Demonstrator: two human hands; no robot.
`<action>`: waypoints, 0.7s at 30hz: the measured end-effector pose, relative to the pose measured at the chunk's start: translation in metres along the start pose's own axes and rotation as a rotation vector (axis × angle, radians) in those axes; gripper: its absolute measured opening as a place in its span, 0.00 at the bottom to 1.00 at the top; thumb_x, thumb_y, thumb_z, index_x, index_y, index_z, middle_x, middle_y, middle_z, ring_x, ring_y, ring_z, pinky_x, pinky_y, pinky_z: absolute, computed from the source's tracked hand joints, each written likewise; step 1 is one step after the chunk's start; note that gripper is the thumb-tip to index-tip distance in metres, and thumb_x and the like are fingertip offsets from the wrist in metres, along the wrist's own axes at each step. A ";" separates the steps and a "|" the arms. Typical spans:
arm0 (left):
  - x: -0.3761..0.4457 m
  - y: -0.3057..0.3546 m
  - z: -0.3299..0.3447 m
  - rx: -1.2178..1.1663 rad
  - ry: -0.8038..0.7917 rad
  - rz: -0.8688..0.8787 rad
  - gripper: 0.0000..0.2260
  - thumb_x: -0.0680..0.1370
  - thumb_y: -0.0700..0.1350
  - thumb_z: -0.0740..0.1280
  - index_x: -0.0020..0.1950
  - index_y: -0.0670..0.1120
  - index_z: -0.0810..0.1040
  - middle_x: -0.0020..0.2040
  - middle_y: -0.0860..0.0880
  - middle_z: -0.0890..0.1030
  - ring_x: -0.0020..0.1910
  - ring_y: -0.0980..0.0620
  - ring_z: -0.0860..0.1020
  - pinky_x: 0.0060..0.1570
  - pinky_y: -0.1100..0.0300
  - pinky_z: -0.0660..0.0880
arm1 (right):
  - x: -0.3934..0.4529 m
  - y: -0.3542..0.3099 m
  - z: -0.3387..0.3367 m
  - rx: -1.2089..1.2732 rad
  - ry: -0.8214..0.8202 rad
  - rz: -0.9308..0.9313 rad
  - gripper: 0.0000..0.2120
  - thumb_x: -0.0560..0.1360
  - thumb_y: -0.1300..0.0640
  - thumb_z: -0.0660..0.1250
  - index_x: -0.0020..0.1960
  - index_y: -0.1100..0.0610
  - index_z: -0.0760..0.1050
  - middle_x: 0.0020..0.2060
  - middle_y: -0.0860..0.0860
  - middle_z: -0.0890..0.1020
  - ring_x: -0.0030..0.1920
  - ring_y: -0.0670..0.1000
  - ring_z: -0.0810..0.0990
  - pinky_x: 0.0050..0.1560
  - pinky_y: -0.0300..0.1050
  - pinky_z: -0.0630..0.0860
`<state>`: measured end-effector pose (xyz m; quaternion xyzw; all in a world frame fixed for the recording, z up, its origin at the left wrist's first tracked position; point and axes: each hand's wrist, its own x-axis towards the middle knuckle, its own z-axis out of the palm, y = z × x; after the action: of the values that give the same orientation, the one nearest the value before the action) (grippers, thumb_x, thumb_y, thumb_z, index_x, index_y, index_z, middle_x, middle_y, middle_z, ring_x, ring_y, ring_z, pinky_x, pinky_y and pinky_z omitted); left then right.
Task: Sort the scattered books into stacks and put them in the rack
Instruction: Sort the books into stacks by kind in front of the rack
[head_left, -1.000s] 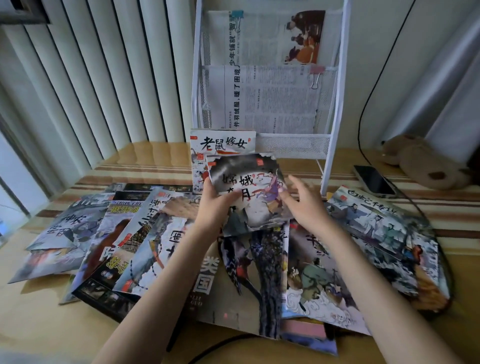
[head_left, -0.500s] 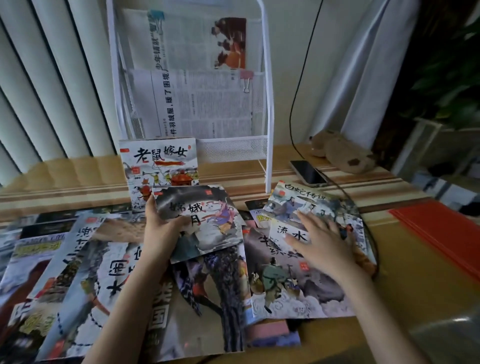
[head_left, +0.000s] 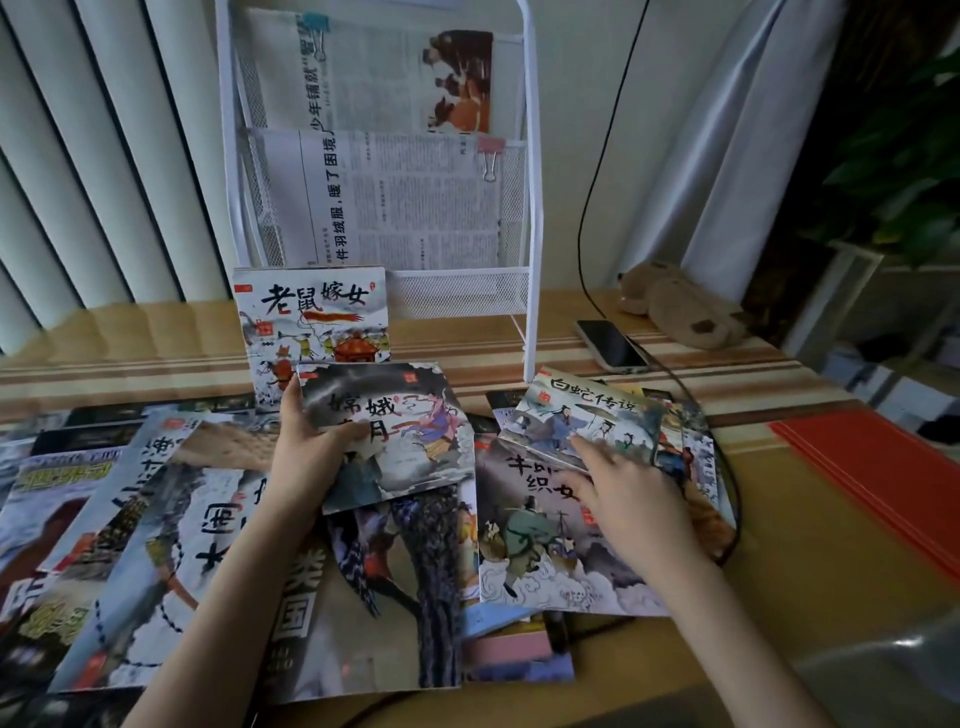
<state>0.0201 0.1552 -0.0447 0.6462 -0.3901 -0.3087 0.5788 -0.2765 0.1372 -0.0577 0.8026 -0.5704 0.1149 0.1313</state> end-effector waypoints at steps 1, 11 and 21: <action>-0.002 0.002 -0.001 0.016 -0.003 0.039 0.40 0.73 0.39 0.72 0.76 0.57 0.53 0.69 0.51 0.69 0.58 0.50 0.74 0.56 0.52 0.73 | 0.000 -0.003 0.000 0.023 0.087 -0.037 0.23 0.77 0.44 0.55 0.66 0.55 0.71 0.42 0.52 0.83 0.32 0.48 0.81 0.26 0.40 0.77; -0.019 0.021 0.004 -0.030 -0.084 0.117 0.10 0.81 0.46 0.58 0.48 0.50 0.80 0.48 0.56 0.81 0.46 0.59 0.78 0.44 0.66 0.72 | 0.015 -0.096 -0.027 0.590 0.587 -0.279 0.06 0.75 0.52 0.63 0.47 0.56 0.73 0.26 0.46 0.75 0.22 0.40 0.69 0.22 0.26 0.62; -0.012 0.015 0.001 0.022 -0.229 -0.056 0.26 0.71 0.38 0.73 0.68 0.49 0.71 0.52 0.48 0.82 0.42 0.50 0.84 0.38 0.58 0.81 | 0.021 -0.105 -0.006 1.051 0.696 0.238 0.17 0.81 0.47 0.52 0.53 0.56 0.74 0.31 0.42 0.72 0.31 0.44 0.75 0.21 0.40 0.68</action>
<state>0.0113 0.1644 -0.0306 0.6235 -0.4387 -0.3926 0.5144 -0.1707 0.1539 -0.0533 0.6067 -0.4473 0.6469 -0.1157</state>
